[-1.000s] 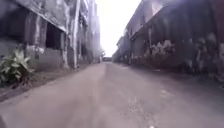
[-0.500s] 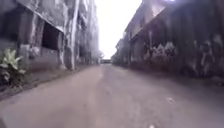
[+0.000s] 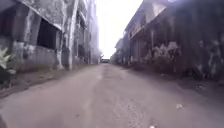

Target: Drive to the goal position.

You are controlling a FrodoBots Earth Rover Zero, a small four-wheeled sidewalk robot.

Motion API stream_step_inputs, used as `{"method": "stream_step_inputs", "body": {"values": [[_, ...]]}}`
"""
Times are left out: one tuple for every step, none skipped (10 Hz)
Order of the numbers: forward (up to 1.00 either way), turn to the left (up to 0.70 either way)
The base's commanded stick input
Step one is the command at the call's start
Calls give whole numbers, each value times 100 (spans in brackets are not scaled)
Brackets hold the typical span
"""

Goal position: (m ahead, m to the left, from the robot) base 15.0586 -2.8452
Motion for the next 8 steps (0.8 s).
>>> {"method": "stream_step_inputs", "body": {"values": [[50, 0], [50, 0], [50, 0], [50, 0], [50, 0], [50, 0], [50, 0], [50, 0]]}}
